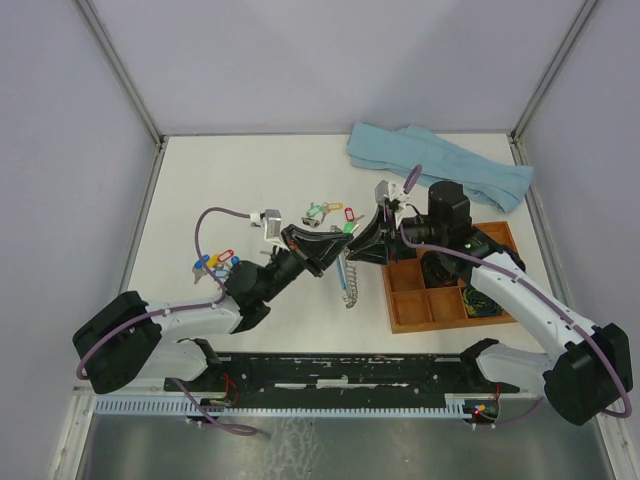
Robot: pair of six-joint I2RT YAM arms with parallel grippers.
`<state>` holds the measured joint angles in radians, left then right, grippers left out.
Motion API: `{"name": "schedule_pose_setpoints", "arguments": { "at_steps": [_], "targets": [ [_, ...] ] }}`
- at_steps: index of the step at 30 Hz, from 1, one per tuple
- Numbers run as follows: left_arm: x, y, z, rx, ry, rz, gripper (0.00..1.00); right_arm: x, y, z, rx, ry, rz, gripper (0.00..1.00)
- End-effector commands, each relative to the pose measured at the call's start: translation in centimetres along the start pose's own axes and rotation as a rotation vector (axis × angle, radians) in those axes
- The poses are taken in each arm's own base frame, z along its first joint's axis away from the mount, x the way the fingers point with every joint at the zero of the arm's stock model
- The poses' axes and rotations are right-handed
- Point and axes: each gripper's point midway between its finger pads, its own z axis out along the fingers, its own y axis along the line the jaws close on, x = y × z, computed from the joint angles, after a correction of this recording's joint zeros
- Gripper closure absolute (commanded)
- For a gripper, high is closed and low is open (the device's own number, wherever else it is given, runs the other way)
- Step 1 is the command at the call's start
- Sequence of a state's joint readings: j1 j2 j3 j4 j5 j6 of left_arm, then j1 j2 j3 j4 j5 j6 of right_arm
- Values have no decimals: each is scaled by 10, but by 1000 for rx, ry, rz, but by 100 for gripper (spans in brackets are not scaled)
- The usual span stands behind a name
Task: Remove the keys from the keyring
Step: Remove the key from the keyring.
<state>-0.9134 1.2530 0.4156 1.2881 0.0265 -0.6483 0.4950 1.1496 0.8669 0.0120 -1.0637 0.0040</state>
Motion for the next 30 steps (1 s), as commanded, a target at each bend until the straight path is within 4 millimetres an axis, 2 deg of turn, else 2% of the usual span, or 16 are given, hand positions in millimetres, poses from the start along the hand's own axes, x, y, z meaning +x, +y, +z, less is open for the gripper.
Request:
{"name": "schedule_pose_setpoints", "arguments": {
  "at_steps": [1,4,7,12,14,18,23,30],
  "targets": [
    [-28,-21,15,54,-99,-25,97,-14,-5,2,33,-34,-17,65],
    [-28,-21,16,51,-99,-26,97,-14,-7,1,50,-32,-14,67],
    [-28,-22,16,53,-100,-27,97,-11,-10,0,67,-18,-21,73],
    [-30,-23,14,52,-105,-26,97,-9,-9,-2,65,6,-42,94],
    [-33,-24,13,53,-113,-23,97,-10,-9,-3,61,12,-46,99],
    [-37,-24,5,46,-123,-18,97,-16,-8,-7,52,-19,-21,99],
    [-40,-19,-9,15,-138,-10,97,-25,-15,-13,80,-90,51,99],
    [-23,-9,-18,-2,-107,-69,97,-23,-50,-24,237,-185,237,99]
  ]
}}
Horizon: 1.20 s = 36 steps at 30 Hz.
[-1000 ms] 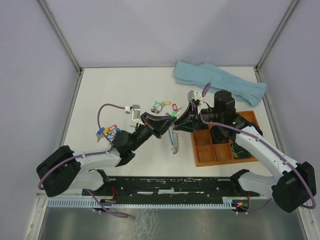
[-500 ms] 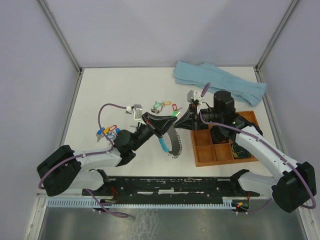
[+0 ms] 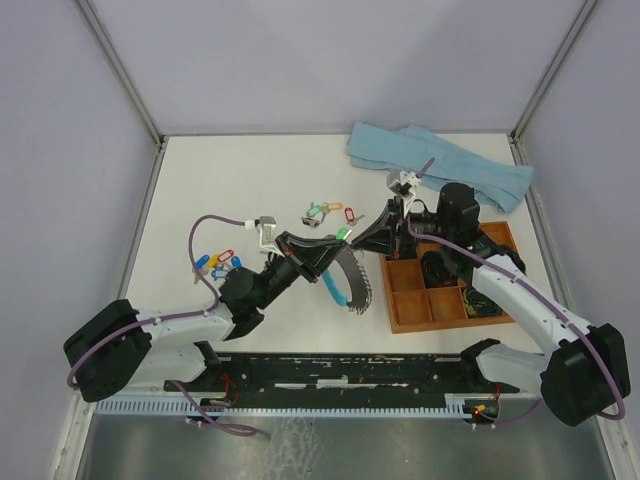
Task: Remove the keys from the keyring
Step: Remove the key from the keyring.
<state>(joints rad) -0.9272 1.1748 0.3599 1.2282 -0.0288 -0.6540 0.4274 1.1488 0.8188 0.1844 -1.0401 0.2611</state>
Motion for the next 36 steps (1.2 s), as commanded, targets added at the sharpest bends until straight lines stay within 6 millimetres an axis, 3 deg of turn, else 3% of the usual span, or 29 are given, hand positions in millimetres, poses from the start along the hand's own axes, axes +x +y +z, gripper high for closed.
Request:
{"name": "schedule_pose_setpoints", "arguments": {
  "at_steps": [1,9,18,24,28,36],
  "targets": [
    [-23,-15,-3,59,-112,-65,97,-17,-35,-10,159,-121,105,99],
    [-18,-10,2,41,-101,-59,97,4,-55,-7,223,-117,221,99],
    [-13,12,21,-41,-130,-66,97,24,-73,-2,320,-109,316,99],
    [-3,11,34,-6,-114,-3,97,40,-92,1,373,-128,534,99],
    [2,14,25,6,-123,-26,97,47,-101,3,356,-143,593,99],
    [-4,37,-3,-126,-86,31,97,34,-96,5,314,-121,461,99]
  ]
}}
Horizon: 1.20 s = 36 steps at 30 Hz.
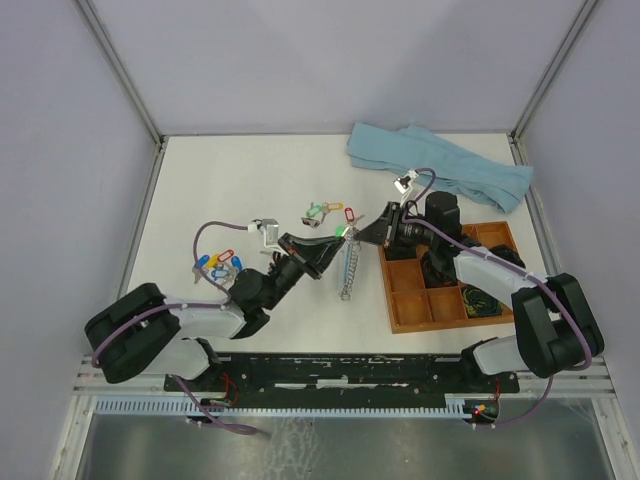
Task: Remove the keys from the keyring
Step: Remove the key from the keyring, then place the keyring at the center of the board, then place the key at the center of the board.
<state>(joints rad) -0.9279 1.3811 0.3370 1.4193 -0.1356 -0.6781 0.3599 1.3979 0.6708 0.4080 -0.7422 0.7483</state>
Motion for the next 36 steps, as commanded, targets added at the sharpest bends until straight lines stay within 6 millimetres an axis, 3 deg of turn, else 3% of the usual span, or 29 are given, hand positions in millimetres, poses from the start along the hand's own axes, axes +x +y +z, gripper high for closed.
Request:
{"name": "schedule_pose_setpoints", "arguments": {
  "at_steps": [1,9,19,23,28,30,33,36],
  "targets": [
    [-24,2,-9,-37,-30,54,97,-28,26,-1,-71,-54,-175,99],
    [-22,76,-41,-315,135,33,97,-27,13,5,-28,8,-283,99],
    [18,173,-73,-743,365,-1,97,-4,15,3,-57,158,-458,94],
    [21,208,-80,-904,378,67,97,-4,5,0,-3,185,-486,94],
    [18,242,-75,-1006,350,95,95,-8,-9,-1,75,206,-515,92],
    [18,254,-73,-1044,353,88,84,-10,-12,-3,97,206,-525,87],
    [13,266,-79,-1144,363,90,50,-15,-13,-7,117,202,-537,80],
    [-7,257,-79,-1167,319,107,29,-24,-9,-14,133,179,-564,73]
  ]
}}
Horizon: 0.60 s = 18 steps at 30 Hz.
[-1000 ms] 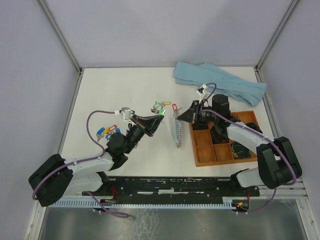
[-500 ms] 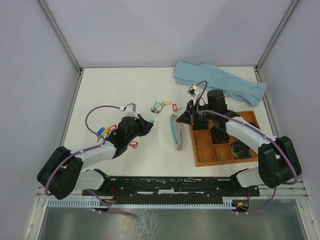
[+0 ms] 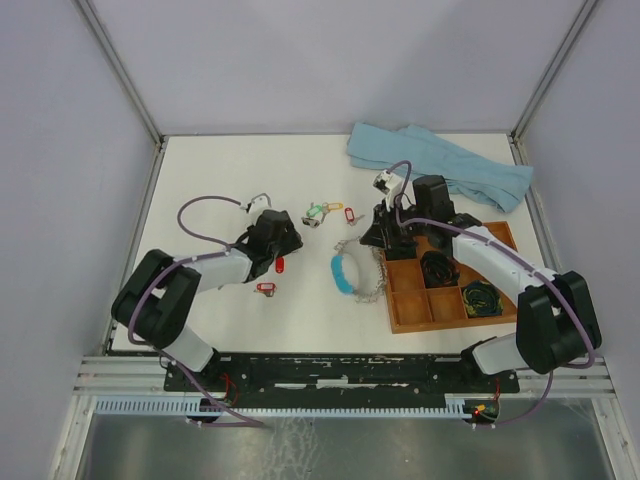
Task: Remove the keys from the keyring
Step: Place the key at the center of the board.
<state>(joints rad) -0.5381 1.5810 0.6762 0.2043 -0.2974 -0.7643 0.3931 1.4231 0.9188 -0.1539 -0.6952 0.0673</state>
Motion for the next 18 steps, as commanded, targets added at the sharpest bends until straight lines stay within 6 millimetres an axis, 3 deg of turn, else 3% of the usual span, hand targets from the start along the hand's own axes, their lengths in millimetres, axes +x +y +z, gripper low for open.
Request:
{"name": "schedule_pose_setpoints", "arguments": {
  "at_steps": [1,5,9,12,15,18],
  "targets": [
    [-41,-4,-19,-36,-112,-54,28,-33,-4,-18,59,-67,-104,70],
    [-68,-28,-60,113,-170,-11,27,-45,-1,-34,88,-81,-178,63],
    [-96,-62,-119,359,-263,70,25,-65,16,-62,92,-81,-356,49],
    [-120,-77,-175,518,-375,83,10,-82,21,-94,180,-80,-486,29],
    [-146,-87,-239,654,-504,98,0,-111,30,-132,291,-152,-557,3],
    [-175,-94,-301,742,-612,111,1,-142,37,-171,420,-200,-435,0]
  ]
}}
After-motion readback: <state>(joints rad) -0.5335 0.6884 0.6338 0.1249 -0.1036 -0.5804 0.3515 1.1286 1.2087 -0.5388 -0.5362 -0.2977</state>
